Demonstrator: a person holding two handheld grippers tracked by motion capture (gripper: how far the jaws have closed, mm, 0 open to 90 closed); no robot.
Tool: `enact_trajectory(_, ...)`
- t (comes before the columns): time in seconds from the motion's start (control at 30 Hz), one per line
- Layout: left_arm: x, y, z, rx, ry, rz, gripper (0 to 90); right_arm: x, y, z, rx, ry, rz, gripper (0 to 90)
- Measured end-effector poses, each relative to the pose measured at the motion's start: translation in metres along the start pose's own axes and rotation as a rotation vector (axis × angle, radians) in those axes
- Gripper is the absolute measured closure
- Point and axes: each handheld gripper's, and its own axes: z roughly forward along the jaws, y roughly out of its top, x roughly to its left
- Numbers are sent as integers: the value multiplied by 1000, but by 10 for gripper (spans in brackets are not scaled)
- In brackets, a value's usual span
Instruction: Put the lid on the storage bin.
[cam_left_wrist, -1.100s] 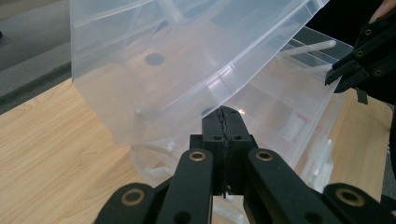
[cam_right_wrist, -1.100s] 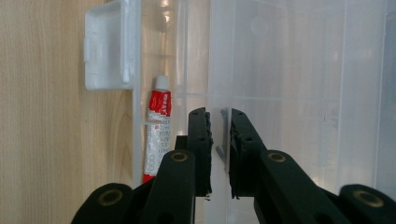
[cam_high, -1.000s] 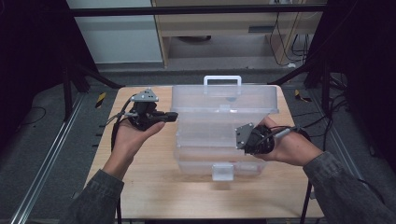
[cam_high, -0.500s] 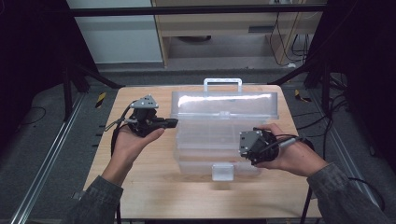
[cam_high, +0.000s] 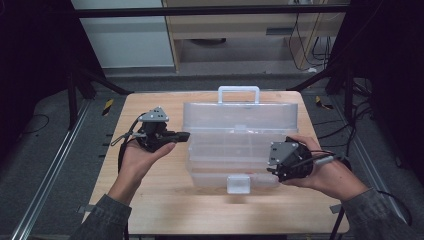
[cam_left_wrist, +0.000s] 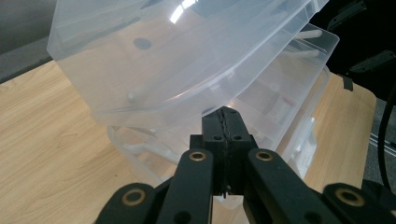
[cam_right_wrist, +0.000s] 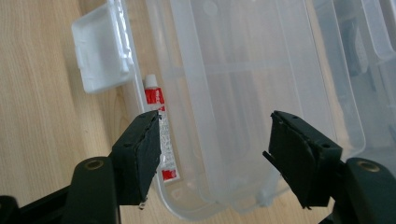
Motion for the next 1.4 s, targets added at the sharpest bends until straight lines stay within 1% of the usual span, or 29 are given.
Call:
enact_trajectory(0.1,-1,-2,0,-1,2,1,898,0,-5,-2,2,-10,14,324)
enact_trajectory(0.2,-1,-3,0,1,2,6,899,0,-13,-4,-8,-15,52,313)
enact_trajectory(0.3,-2,-5,0,2,0,5,898,-1,-17,-4,-6,-13,58,309)
enact_trajectory(0.43,-1,-8,1,4,1,-2,898,-1,-24,-6,-5,-24,78,294)
enact_trajectory(0.6,-2,-11,2,4,-1,0,898,-1,-34,-8,-4,-41,109,281)
enact_trajectory(0.67,-2,-12,2,0,0,1,898,0,-40,-9,-6,-50,133,272)
enact_trajectory(0.7,-2,-13,2,3,-2,6,898,0,-40,-9,-6,-50,133,272)
enact_trajectory(0.8,-3,-17,3,7,-5,8,898,1,-47,-9,-7,-59,159,256)
enact_trajectory(0.87,-3,-20,4,5,-9,3,898,1,-55,-8,-10,-71,195,243)
enact_trajectory(0.9,-3,-21,4,6,-10,3,898,1,-55,-8,-10,-71,195,243)
enact_trajectory(0.93,-3,-24,5,7,-12,0,898,1,-60,-6,-10,-79,222,237)
enact_trajectory(0.97,-3,-24,5,7,-12,0,898,0,-63,-6,-7,-80,230,235)
enact_trajectory(1.03,-3,-26,5,4,-14,-8,899,0,-65,-5,-5,-85,234,233)
enact_trajectory(1.13,-4,-28,6,2,-15,-5,898,-2,-72,-4,1,-98,259,229)
enact_trajectory(1.23,-4,-29,6,2,-13,-3,899,-3,-75,-5,-1,-107,272,229)
enact_trajectory(1.27,-4,-29,6,2,-14,-5,898,-3,-78,-6,-1,-114,282,227)
enact_trajectory(1.37,-5,-30,5,-1,-11,-4,898,-2,-81,-5,3,-117,290,225)
enact_trajectory(1.4,-5,-32,5,-4,-17,-3,898,-1,-84,-4,10,-121,295,222)
